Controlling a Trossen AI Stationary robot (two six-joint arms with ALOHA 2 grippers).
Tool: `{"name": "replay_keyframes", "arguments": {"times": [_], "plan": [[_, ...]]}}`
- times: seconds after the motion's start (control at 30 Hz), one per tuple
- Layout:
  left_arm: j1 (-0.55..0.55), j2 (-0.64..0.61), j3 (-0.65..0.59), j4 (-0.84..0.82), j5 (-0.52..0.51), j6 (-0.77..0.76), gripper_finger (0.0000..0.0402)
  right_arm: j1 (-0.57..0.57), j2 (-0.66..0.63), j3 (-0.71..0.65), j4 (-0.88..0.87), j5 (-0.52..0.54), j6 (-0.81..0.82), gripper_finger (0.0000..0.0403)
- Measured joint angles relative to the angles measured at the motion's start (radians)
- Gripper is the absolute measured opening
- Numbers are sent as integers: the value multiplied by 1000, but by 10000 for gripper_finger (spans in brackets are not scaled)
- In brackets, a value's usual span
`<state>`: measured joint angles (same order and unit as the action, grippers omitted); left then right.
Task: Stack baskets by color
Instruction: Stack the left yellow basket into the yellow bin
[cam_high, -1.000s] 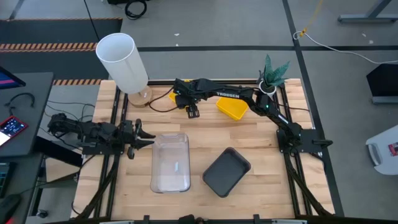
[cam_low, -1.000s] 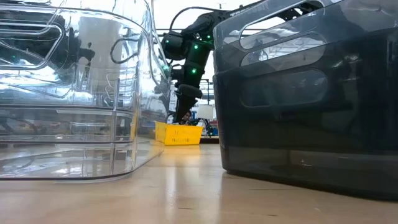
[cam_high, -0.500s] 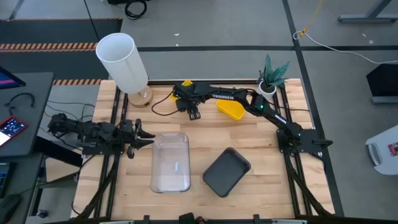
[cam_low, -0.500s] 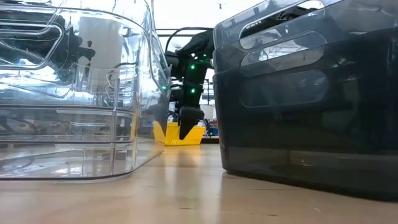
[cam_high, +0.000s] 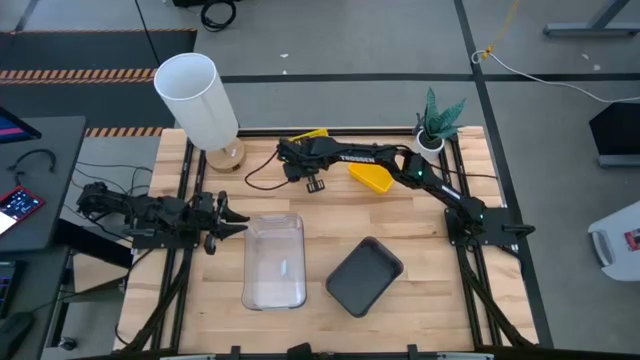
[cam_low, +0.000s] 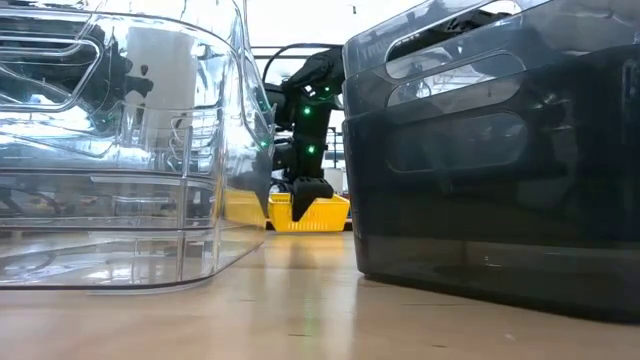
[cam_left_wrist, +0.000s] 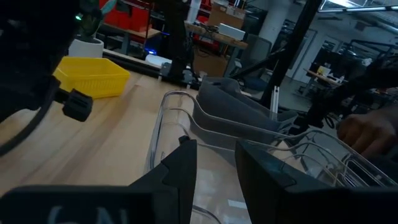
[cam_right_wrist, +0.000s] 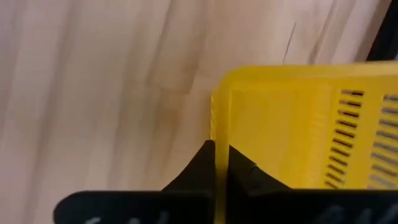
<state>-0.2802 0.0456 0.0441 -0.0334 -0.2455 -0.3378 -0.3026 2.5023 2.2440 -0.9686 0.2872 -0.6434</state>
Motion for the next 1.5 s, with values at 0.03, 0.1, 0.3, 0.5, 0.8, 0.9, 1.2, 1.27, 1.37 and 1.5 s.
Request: {"name": "replay_keyframes", "arguments": {"times": [0.03,0.1,0.3,0.5,0.8,0.9,1.2,1.27,1.37,1.5], "plan": [[0,0,0,0,0,0,117,3,0,0,-3,4,0,8],[0,0,0,0,0,0,117,10,-4,5,-20,8,4,6],[0,0,0,0,0,-15,117,29,-19,97,-117,46,58,5],[0,0,0,-5,0,-18,117,52,-85,94,-201,86,134,4],[0,0,0,-7,0,-19,117,76,-212,96,-397,64,442,4],[0,0,0,-6,0,-34,117,79,-236,96,-492,51,596,5],[0,0,0,-3,0,-70,117,52,-314,-98,-485,79,782,4],[0,0,0,-2,0,-79,117,47,-352,-177,-441,96,820,4],[0,0,0,-2,0,-80,117,41,-422,-307,-348,119,873,4],[0,0,0,-2,0,-79,117,36,-506,-484,-257,138,946,4]]}}
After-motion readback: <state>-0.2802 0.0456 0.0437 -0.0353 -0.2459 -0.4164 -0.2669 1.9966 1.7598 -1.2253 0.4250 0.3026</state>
